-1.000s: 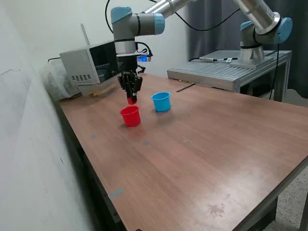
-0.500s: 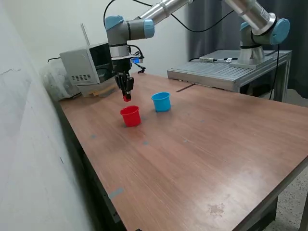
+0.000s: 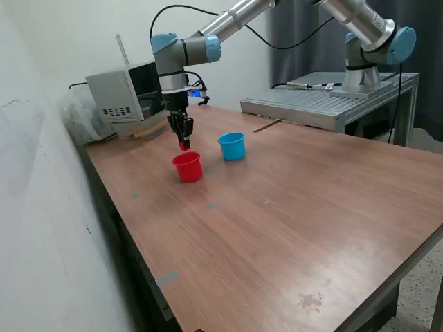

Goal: Place red objects in the red bin, and blue objects in the blue bin.

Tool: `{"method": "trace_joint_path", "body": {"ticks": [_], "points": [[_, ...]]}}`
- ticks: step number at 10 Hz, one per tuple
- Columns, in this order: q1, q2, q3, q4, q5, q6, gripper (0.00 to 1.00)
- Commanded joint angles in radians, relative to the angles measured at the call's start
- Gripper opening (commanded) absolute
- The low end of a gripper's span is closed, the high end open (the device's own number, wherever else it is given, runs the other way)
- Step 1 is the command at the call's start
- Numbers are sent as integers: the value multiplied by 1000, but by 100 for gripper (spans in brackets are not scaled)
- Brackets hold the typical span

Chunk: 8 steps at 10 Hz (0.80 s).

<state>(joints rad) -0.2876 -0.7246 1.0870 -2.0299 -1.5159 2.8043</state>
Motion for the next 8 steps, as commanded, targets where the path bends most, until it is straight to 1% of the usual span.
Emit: {"method": "trace_joint_path", "body": {"ticks": [1, 5, 7, 8], "points": [[-1, 13, 1, -18, 0, 0, 100], [-1, 14, -4, -35, 0, 0, 100], [-1, 13, -1, -35, -9, 0, 100], [-1, 13, -1, -23, -45, 4, 100]]}}
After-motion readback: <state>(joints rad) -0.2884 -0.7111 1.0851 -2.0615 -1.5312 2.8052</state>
